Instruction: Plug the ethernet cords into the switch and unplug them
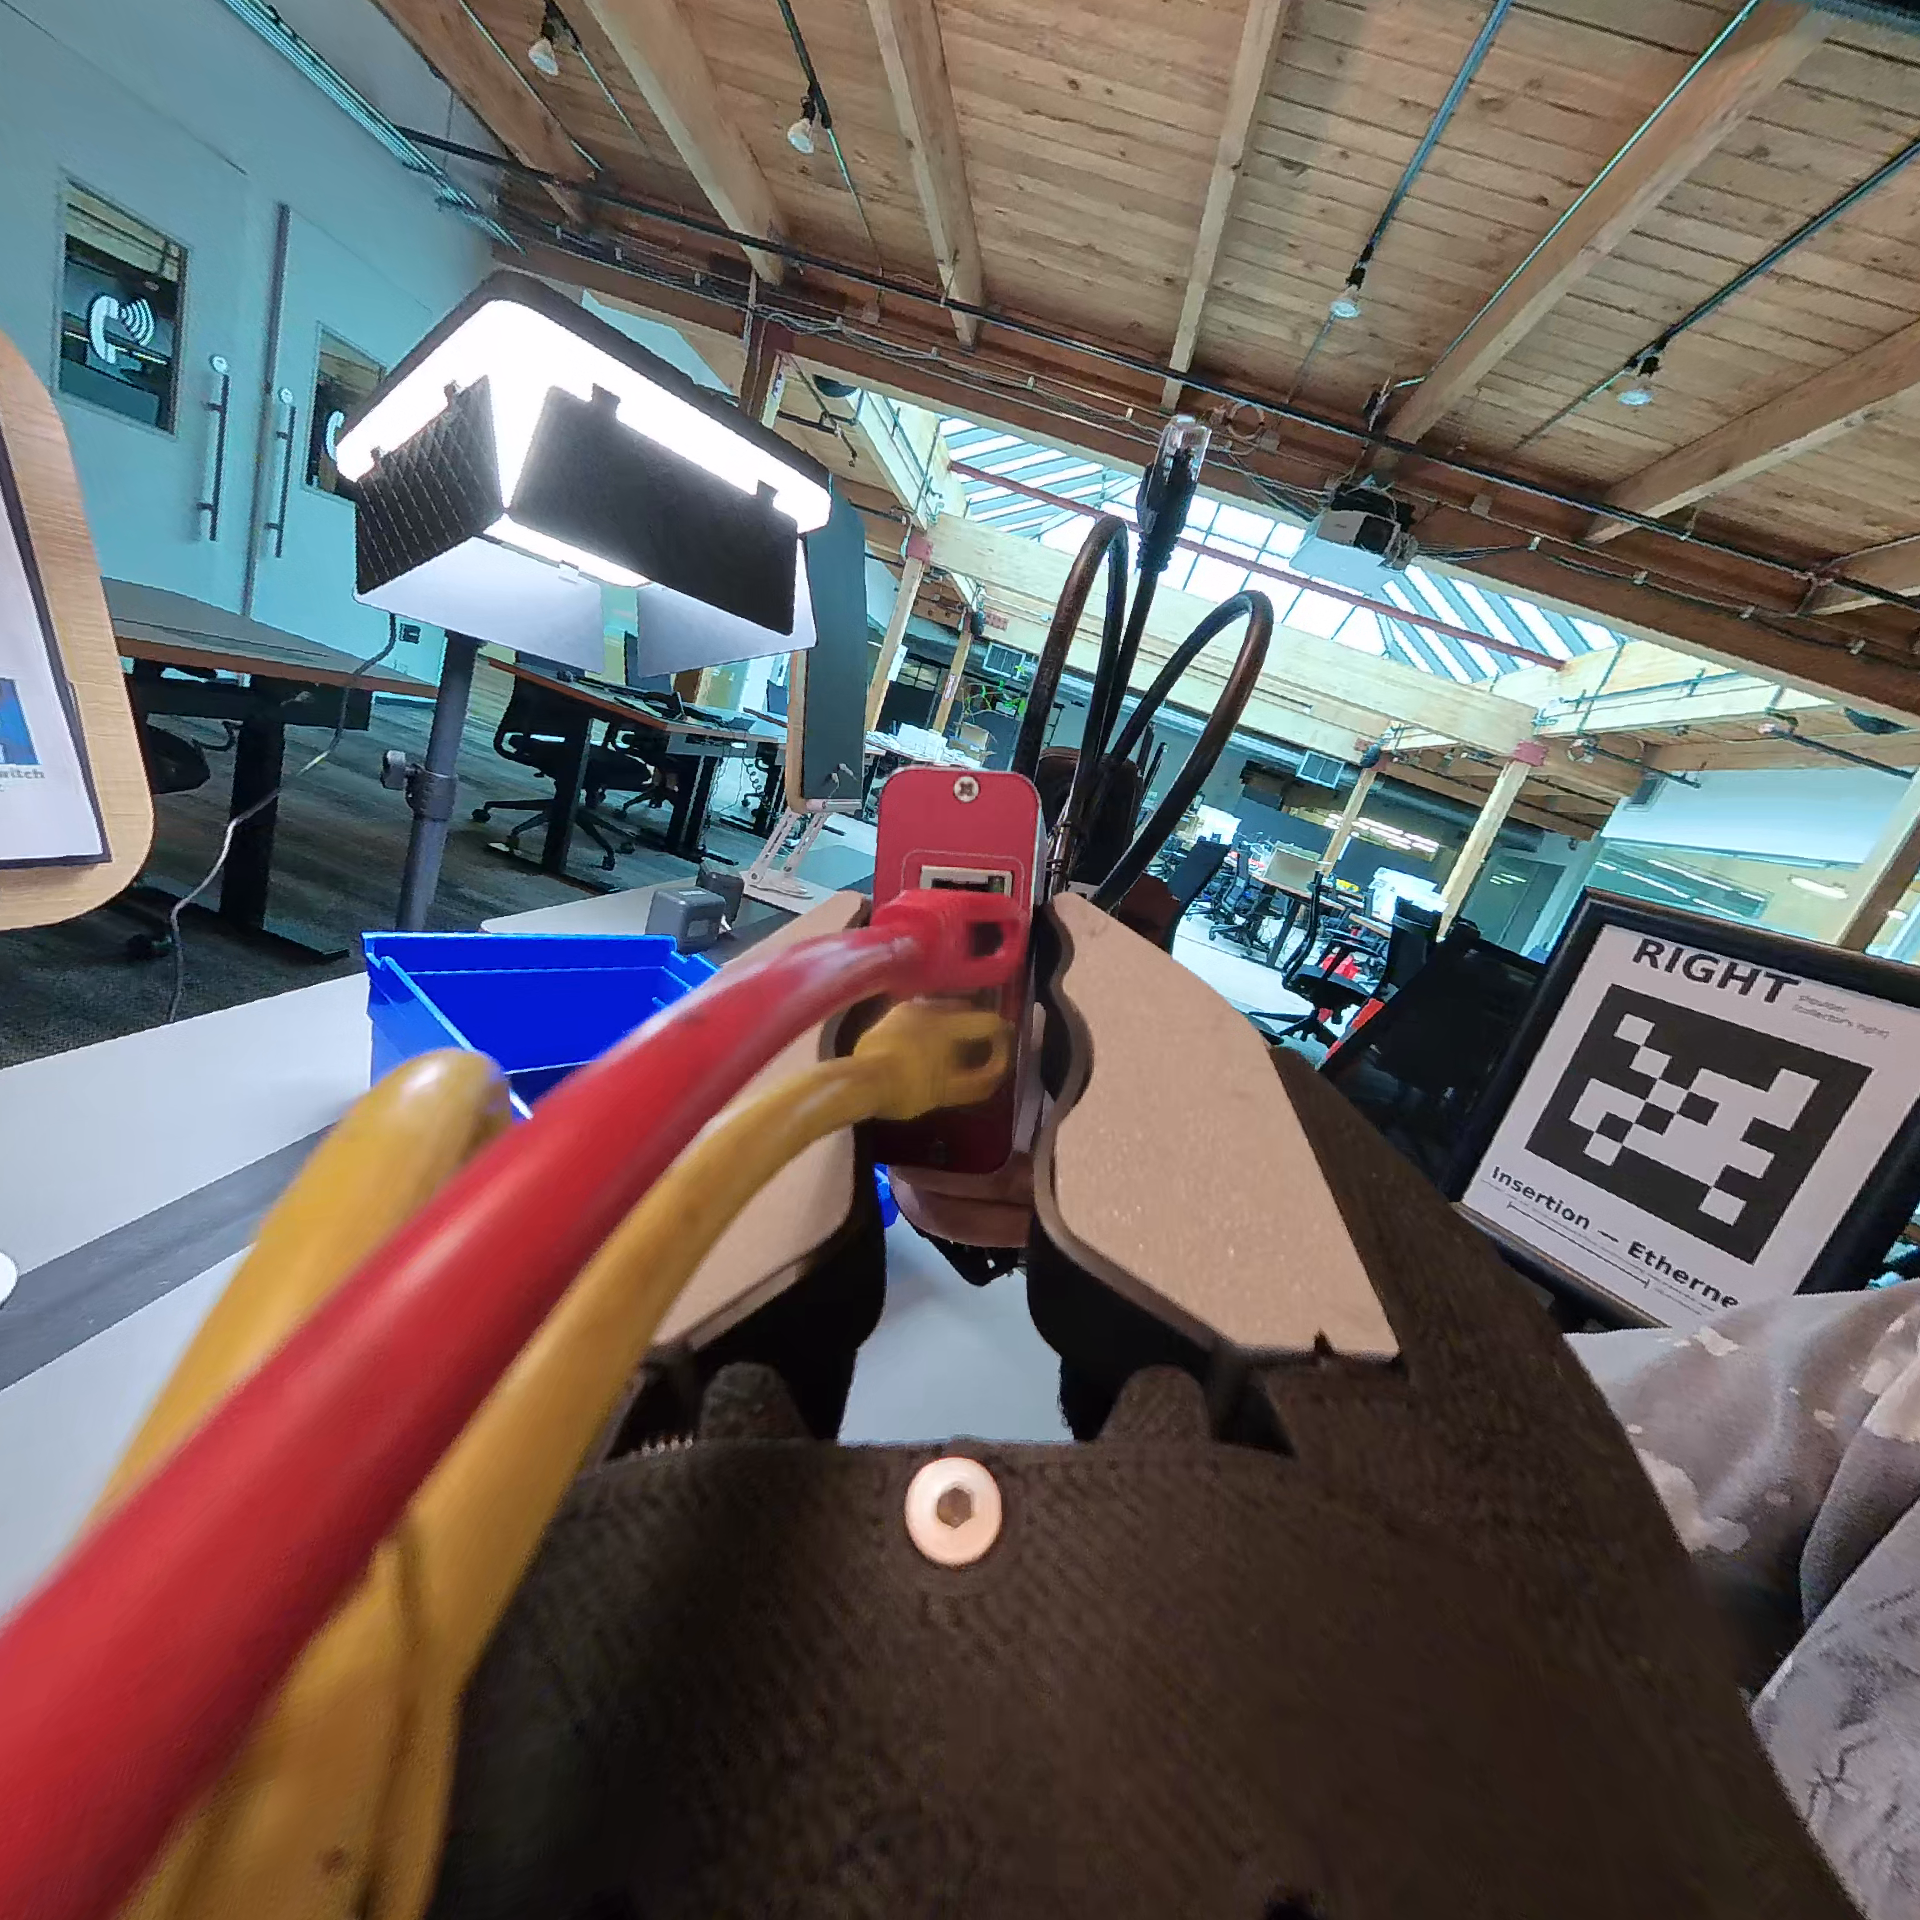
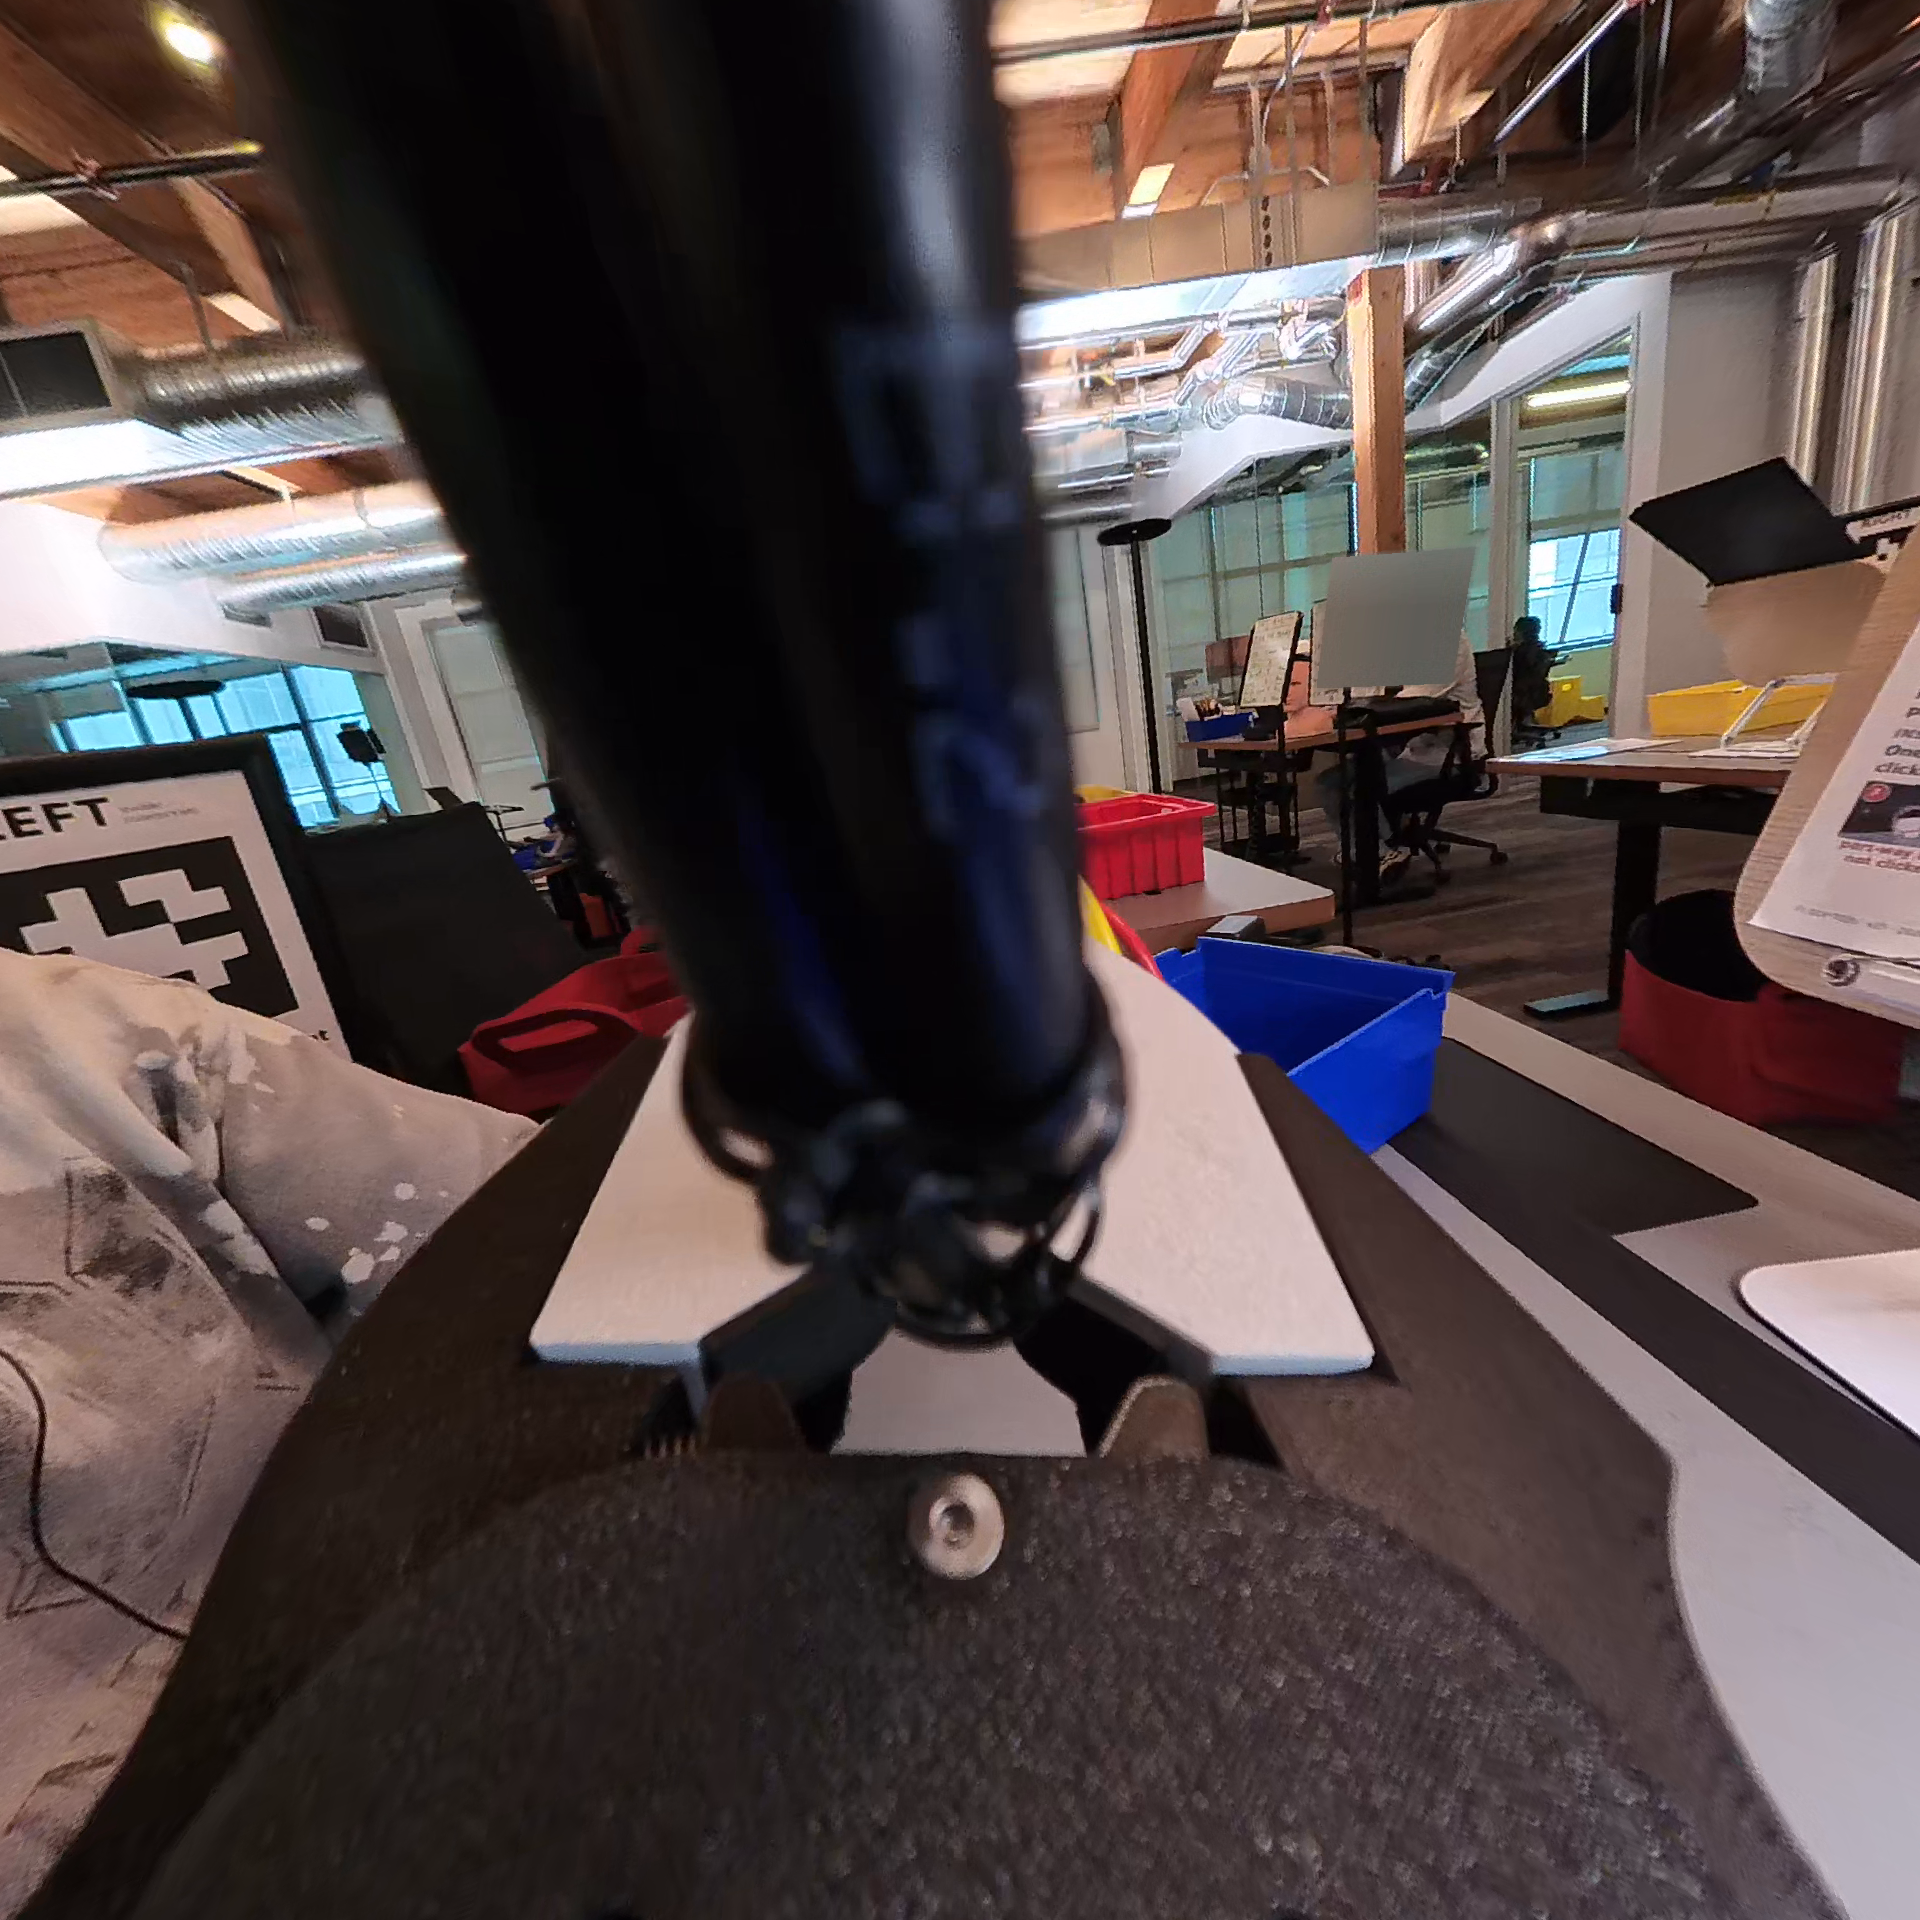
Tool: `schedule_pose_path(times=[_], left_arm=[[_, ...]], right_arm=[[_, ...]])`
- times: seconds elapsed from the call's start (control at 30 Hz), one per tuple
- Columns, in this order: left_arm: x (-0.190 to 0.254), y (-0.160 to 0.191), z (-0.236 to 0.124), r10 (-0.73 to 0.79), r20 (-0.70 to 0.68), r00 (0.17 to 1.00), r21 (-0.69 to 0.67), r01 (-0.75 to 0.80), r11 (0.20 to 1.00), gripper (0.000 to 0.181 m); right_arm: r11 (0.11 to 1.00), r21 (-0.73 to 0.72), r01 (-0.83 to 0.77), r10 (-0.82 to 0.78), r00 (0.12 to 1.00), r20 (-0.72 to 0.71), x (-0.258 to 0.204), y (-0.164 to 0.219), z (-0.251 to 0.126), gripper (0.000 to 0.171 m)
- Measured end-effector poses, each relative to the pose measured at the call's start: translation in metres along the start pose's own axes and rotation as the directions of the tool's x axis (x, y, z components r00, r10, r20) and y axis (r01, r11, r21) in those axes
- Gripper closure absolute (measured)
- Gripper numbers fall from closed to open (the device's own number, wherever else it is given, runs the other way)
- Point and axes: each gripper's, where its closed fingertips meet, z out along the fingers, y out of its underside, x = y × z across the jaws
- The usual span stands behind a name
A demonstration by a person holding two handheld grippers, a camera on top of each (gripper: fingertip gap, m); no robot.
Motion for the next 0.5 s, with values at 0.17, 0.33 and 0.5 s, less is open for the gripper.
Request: schedule_pose_path(times=[0.17,0.33,0.5], left_arm=[[0.000,-0.001,-0.001,-0.012,-0.005,1.000,0.000,0.012,1.000,0.152],[0.007,-0.003,-0.001,0.017,-0.058,0.998,0.012,-0.017,1.000,0.150],[0.023,-0.005,-0.007,0.137,-0.172,0.976,0.004,-0.138,0.990,0.142]], right_arm=[[1.000,-0.004,0.018,-0.018,1.000,-0.003,0.000,0.000,-0.001,0.082],[0.999,0.013,0.039,-0.039,0.999,0.014,-0.007,-0.004,0.001,0.158],[0.998,0.007,0.065,-0.065,0.997,0.041,-0.018,-0.005,0.005,0.159]])
